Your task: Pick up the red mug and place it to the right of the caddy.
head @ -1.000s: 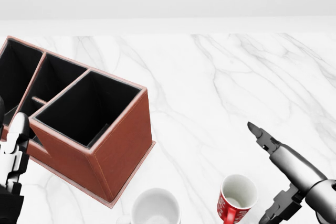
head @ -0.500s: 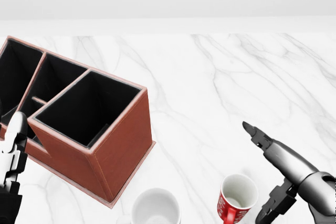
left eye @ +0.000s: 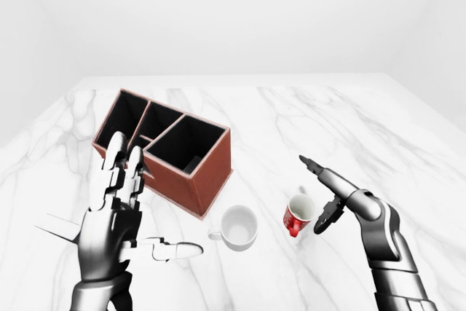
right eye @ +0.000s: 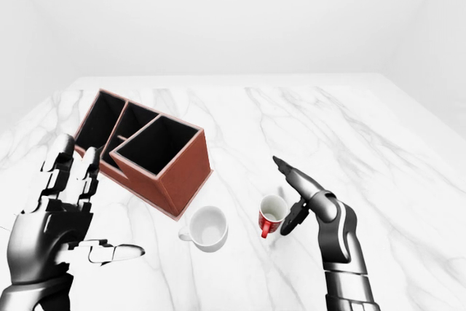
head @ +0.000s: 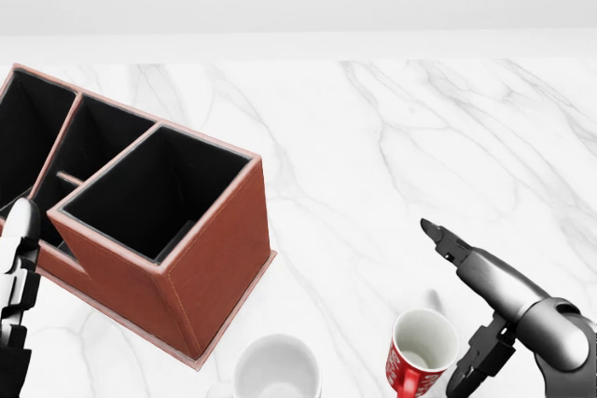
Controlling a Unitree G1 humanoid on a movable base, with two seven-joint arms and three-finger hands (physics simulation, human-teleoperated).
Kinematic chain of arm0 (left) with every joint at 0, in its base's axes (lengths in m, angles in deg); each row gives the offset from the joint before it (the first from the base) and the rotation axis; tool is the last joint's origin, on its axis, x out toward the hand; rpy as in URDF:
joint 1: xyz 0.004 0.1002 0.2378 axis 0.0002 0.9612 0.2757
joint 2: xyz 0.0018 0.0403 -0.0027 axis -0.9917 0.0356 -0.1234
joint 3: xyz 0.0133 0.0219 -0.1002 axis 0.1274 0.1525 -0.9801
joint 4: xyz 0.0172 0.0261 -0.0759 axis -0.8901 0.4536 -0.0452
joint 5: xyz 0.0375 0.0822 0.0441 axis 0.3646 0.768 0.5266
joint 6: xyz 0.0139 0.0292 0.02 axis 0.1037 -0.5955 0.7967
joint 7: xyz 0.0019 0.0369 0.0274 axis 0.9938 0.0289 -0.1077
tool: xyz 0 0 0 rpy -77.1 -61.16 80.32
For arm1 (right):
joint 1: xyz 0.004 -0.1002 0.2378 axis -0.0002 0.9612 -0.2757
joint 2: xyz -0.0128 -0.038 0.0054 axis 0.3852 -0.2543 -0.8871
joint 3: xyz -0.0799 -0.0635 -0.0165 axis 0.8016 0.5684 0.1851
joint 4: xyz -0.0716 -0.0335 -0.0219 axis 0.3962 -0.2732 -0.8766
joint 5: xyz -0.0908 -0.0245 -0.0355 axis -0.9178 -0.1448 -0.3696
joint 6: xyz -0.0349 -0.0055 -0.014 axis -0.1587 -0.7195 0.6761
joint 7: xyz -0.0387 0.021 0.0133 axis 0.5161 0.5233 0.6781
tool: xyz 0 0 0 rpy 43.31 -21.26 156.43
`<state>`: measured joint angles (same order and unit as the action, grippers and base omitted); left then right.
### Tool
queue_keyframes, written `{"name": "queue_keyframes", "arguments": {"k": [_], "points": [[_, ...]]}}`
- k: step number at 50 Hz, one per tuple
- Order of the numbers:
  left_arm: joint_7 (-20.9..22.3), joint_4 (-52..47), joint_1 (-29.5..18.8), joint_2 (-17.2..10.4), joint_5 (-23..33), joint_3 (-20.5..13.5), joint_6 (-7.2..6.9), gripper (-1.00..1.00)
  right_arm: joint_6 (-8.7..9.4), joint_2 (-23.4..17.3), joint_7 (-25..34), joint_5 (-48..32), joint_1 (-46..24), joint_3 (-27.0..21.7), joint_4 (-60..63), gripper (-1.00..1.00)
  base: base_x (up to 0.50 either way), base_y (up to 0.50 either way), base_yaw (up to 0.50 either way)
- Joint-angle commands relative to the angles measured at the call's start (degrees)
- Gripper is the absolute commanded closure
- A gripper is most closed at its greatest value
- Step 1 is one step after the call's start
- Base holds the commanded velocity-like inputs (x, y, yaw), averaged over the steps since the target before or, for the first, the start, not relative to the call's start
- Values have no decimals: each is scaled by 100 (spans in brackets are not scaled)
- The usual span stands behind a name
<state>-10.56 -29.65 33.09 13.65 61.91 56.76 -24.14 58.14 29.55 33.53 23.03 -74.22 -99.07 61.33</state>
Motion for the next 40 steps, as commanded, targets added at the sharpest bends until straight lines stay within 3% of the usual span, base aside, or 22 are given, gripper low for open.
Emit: {"name": "queue_keyframes", "arguments": {"k": [1, 40], "points": [[42, -77, 30, 31, -22, -40, 0, -100, 0, -17, 0, -11, -79, 53, -309, -100, 0, 0, 0], [13, 32, -30, 3, -1, -9, 0, -100, 0, -33, 0, -244, -419, 281, -1136, -100, 0, 0, 0]]}}
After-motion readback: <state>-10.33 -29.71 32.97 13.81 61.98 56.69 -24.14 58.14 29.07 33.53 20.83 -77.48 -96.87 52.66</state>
